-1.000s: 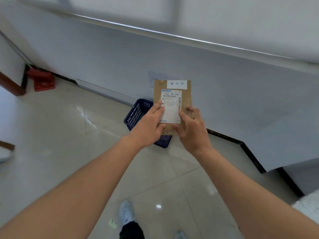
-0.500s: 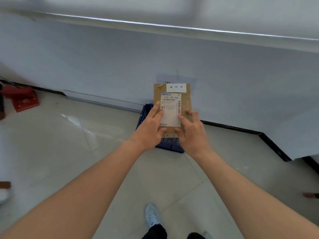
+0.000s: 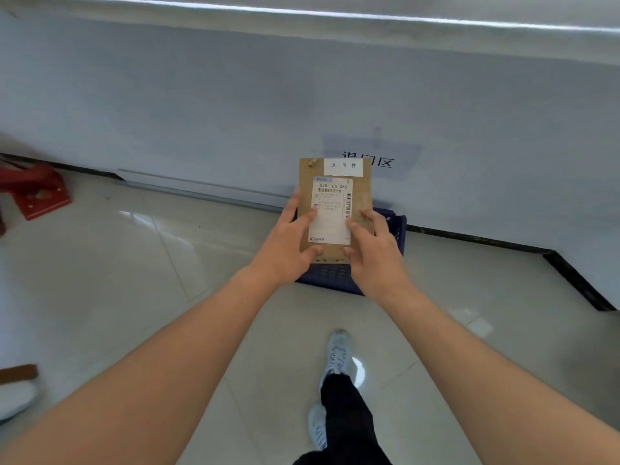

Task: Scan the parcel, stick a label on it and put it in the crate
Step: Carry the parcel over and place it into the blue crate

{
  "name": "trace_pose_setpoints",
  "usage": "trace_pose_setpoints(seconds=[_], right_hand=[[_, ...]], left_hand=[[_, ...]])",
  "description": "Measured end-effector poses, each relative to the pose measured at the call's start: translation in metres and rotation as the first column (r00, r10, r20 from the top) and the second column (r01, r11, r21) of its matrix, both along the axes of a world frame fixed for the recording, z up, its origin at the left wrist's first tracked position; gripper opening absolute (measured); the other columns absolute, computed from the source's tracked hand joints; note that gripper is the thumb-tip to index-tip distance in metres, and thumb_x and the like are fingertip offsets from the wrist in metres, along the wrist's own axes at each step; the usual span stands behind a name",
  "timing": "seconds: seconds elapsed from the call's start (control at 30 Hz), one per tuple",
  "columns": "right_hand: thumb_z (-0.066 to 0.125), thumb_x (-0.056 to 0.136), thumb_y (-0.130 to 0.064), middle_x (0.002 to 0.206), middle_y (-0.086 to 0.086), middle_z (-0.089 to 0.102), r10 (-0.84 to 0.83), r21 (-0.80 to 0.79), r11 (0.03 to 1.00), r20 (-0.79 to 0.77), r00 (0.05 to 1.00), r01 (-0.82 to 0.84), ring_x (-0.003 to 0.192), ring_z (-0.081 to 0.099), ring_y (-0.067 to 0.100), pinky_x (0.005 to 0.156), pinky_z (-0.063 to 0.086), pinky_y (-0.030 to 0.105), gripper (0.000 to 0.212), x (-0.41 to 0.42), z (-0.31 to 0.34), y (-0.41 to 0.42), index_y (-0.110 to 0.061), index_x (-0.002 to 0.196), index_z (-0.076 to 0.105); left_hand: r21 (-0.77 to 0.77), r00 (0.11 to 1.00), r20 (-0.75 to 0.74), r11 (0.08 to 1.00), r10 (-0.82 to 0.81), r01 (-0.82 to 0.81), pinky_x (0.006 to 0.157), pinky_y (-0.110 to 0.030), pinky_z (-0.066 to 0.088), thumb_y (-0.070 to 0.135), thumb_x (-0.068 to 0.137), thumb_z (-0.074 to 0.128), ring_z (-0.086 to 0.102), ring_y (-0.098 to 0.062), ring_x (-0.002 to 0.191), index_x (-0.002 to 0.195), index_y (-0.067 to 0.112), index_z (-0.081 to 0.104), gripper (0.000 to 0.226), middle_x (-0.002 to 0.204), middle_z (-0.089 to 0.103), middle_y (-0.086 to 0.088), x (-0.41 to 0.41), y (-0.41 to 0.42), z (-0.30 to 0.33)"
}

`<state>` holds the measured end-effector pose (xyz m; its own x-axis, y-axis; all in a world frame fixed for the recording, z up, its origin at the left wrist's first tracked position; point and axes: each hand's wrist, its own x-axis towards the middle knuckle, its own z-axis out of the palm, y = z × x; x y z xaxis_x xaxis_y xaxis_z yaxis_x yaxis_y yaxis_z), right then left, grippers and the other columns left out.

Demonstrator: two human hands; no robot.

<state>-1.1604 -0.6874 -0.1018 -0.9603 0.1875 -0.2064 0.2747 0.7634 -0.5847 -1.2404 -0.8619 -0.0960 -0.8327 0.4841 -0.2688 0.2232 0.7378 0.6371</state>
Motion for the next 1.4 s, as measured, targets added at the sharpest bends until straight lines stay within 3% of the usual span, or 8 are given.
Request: trace_pose_setpoints(seconds=[0.07,0.23,0.57,0.73,0.9,1.07,1.23,1.4], right_hand=[[0.066,0.098,-0.009,0.165,0.005,0.027,0.008,-0.010,1.000,0.021,1.000,-0.008,0.133,0.047,0.036,0.105,0.051,0.047,0.054,-0.019,-0.019,0.001,-0.011,0.149,0.050],[0.063,0.099,-0.008,0.166,0.006,0.027,0.054,-0.054,0.997,0.089,0.995,-0.049,0.135,0.046,0.039,0.109,0.048,0.049,0.056,-0.053,-0.072,0.005,-0.008,0.152,0.047],[0.061,0.099,-0.006,0.166,0.011,0.025,0.043,-0.028,0.999,0.185,0.982,-0.038,0.135,0.045,0.042,0.108,0.049,0.051,0.055,-0.097,-0.200,-0.018,-0.010,0.152,0.048],[0.061,0.099,-0.005,0.167,0.009,0.023,-0.023,-0.017,0.999,0.216,0.976,0.027,0.133,0.045,0.041,0.107,0.049,0.052,0.058,-0.111,-0.283,-0.037,-0.014,0.154,0.045],[0.062,0.098,-0.004,0.168,0.004,0.021,-0.050,-0.021,0.998,0.229,0.972,0.056,0.137,0.045,0.037,0.109,0.049,0.048,0.062,-0.124,-0.377,-0.048,-0.014,0.156,0.043],[0.063,0.097,-0.003,0.168,0.004,0.020,-0.074,-0.043,0.995,0.211,0.975,0.085,0.139,0.044,0.037,0.108,0.050,0.049,0.063,-0.135,-0.465,-0.045,-0.014,0.156,0.043],[0.064,0.096,-0.001,0.170,0.003,0.019,-0.049,-0.064,0.996,0.211,0.976,0.064,0.142,0.042,0.039,0.114,0.044,0.049,0.066,-0.146,-0.534,-0.037,-0.013,0.157,0.040],[0.067,0.095,0.001,0.172,0.003,0.017,0.002,-0.040,0.999,0.222,0.975,0.007,0.147,0.041,0.027,0.119,0.037,0.033,0.070,-0.153,-0.577,-0.023,-0.011,0.158,0.038]], left_hand=[[-0.009,0.999,-0.012,0.999,-0.048,0.048,0.118,-0.015,0.016,0.014,0.092,0.075,0.007,0.002,0.150,0.159,0.007,0.031,0.080,0.173,-0.004,0.007,-0.019,0.001,-0.019],[-0.049,0.993,0.076,0.994,-0.090,0.094,0.119,-0.017,0.013,0.012,0.094,0.072,0.013,-0.012,0.157,0.161,0.007,0.025,0.082,0.173,0.001,0.006,-0.058,0.005,-0.076],[-0.085,0.980,0.167,0.988,-0.112,0.127,0.115,-0.012,0.005,0.011,0.095,0.071,0.013,-0.017,0.157,0.161,0.007,0.024,0.080,0.172,0.010,-0.001,-0.106,-0.013,-0.215],[-0.083,0.968,0.172,0.976,-0.184,0.200,0.103,0.007,-0.004,0.006,0.094,0.070,0.012,-0.019,0.157,0.160,0.003,0.024,0.080,0.172,0.012,-0.005,-0.131,-0.026,-0.302],[-0.117,0.955,0.160,0.956,-0.249,0.269,0.110,-0.010,0.011,0.013,0.098,0.067,0.012,-0.016,0.156,0.163,0.010,0.017,0.082,0.173,0.004,0.004,-0.148,-0.032,-0.394],[-0.114,0.944,0.156,0.944,-0.291,0.310,0.116,-0.027,0.033,0.006,0.099,0.061,0.031,-0.023,0.150,0.163,0.009,0.018,0.077,0.173,0.004,0.004,-0.155,-0.025,-0.471],[-0.138,0.948,0.161,0.945,-0.275,0.297,0.122,-0.025,0.017,0.004,0.099,0.060,0.020,-0.024,0.156,0.162,0.006,0.016,0.077,0.173,0.001,-0.001,-0.160,-0.016,-0.543],[-0.145,0.948,0.170,0.945,-0.268,0.293,0.119,-0.018,0.005,0.000,0.097,0.061,0.011,-0.020,0.158,0.161,0.003,0.016,0.078,0.173,0.003,-0.004,-0.162,-0.005,-0.588]])
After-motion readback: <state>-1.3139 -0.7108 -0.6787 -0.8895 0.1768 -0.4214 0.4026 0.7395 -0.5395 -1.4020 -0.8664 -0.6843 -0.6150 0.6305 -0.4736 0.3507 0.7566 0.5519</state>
